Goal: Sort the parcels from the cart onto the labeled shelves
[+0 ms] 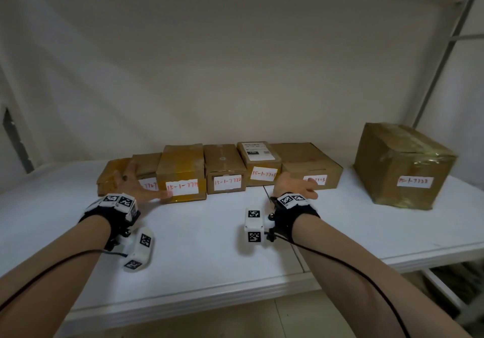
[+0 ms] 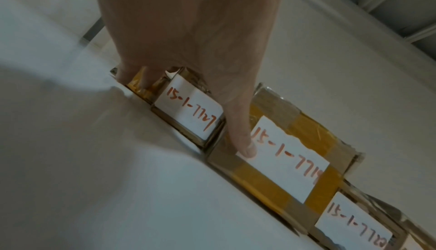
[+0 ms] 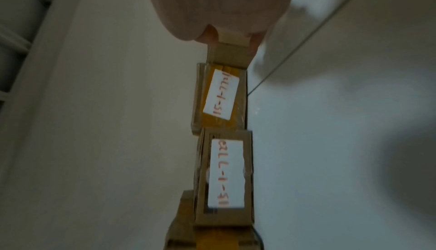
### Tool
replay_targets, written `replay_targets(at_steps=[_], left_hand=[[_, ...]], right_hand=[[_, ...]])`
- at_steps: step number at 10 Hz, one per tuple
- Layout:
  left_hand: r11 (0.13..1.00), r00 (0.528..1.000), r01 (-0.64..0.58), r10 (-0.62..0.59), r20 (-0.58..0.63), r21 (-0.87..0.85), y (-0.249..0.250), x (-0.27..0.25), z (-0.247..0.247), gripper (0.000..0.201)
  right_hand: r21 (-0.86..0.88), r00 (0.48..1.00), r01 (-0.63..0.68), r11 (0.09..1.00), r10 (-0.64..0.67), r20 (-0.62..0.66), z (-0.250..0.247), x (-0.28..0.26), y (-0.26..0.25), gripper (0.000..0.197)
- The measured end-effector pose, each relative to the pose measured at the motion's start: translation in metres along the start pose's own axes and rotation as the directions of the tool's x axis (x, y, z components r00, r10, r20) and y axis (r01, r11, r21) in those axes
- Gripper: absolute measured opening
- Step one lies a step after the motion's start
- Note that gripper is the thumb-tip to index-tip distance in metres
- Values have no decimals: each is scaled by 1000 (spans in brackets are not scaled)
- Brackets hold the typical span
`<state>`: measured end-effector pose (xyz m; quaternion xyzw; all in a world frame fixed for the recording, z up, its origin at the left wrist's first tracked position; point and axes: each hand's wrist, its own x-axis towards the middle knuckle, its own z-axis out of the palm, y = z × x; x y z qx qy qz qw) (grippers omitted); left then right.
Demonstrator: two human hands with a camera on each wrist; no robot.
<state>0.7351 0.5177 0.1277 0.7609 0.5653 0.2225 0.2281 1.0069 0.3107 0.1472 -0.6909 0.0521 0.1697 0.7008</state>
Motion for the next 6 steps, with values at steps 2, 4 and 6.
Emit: replay_targets(at_steps=[2,4,6], left_hand=[[998,999,-41,41,-7,41,11,-12,-1,128],[1000,1000,24,-25,6,15,0,5,-2,149],[999,1000,21,-20,-12,29,3,4,-7,152]], right_hand=[[-123,995,90,988,-84,52,-13,40,-5,67],[-139,969,80,987,-44,242,-13,49,-7,59],[-218,943,194,956,-122,309,-17,48,-5,47]])
